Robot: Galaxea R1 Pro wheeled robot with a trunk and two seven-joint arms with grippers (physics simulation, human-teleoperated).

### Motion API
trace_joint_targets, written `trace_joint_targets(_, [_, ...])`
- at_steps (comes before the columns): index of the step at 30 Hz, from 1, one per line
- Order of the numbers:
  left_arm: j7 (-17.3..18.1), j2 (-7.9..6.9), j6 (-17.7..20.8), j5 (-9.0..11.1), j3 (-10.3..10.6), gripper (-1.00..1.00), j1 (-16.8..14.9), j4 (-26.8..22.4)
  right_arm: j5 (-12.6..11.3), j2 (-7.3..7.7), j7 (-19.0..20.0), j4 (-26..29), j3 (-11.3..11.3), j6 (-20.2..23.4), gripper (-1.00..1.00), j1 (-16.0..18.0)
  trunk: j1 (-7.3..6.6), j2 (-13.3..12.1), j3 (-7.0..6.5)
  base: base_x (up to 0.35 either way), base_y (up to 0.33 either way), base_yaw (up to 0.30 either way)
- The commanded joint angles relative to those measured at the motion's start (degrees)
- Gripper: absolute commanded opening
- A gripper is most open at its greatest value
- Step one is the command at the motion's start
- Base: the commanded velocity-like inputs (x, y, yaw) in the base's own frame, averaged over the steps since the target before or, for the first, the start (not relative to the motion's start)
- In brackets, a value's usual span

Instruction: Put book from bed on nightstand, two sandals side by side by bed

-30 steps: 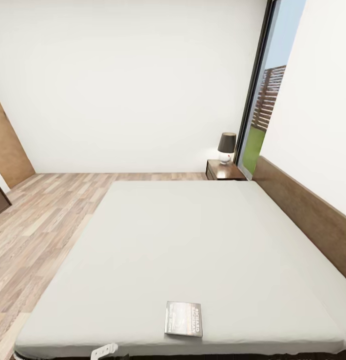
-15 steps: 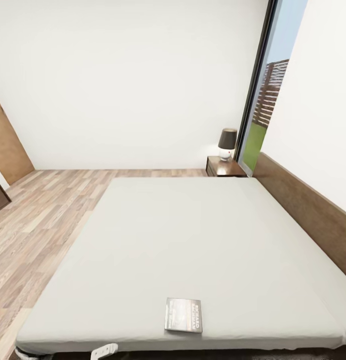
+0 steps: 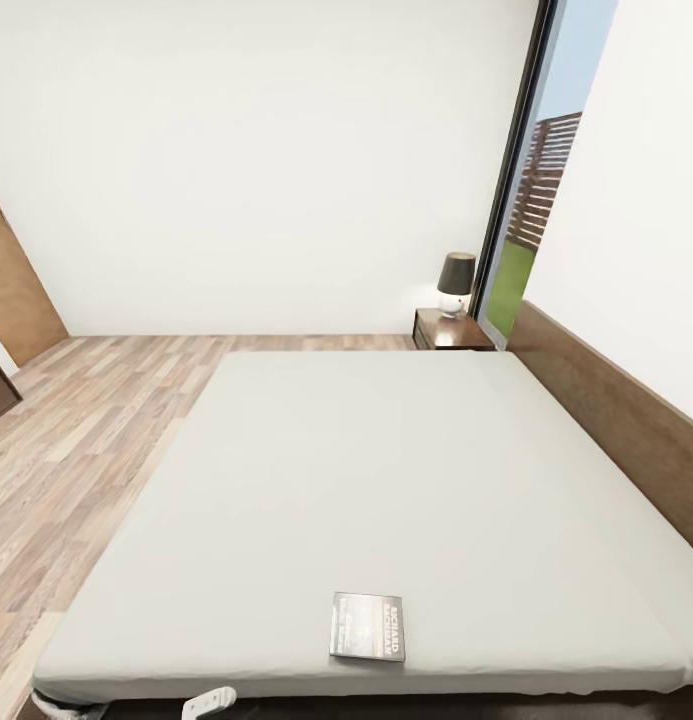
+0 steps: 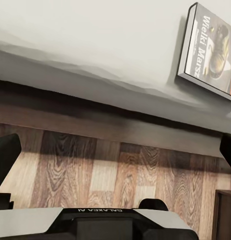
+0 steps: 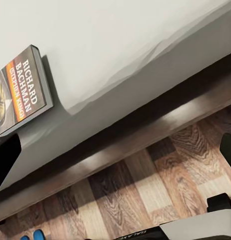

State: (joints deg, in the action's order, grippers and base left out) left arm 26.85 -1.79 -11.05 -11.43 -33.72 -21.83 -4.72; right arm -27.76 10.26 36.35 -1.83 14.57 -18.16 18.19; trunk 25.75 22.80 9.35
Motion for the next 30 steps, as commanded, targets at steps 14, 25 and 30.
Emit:
trace_joint_targets(14, [0.1, -0.05, -0.3, -0.6, -0.5, 1.00, -0.1, 0.1, 0.2, 0.00, 0.2, -0.2, 0.5, -0.2, 1.00, 0.1, 0.03, 0.1, 0.62, 0.000, 0.000, 0.061])
trace_joint_targets(25, [0.7, -0.33, -0.2, -0.5, -0.3, 1.00, -0.1, -0.4, 0.2, 0.02, 0.1, -0.2, 0.4, -0.2, 1.00, 0.1, 0.03, 0.1, 1.47, 0.000, 0.000, 0.127])
trace_joint_targets(30, [0.7, -0.15, 0.1, -0.5, -0.2, 1.00, -0.6, -1.1, 0.2, 0.03, 0.3, -0.2, 0.5, -0.2, 1.00, 0.1, 0.03, 0.1, 1.87, 0.000, 0.000, 0.129])
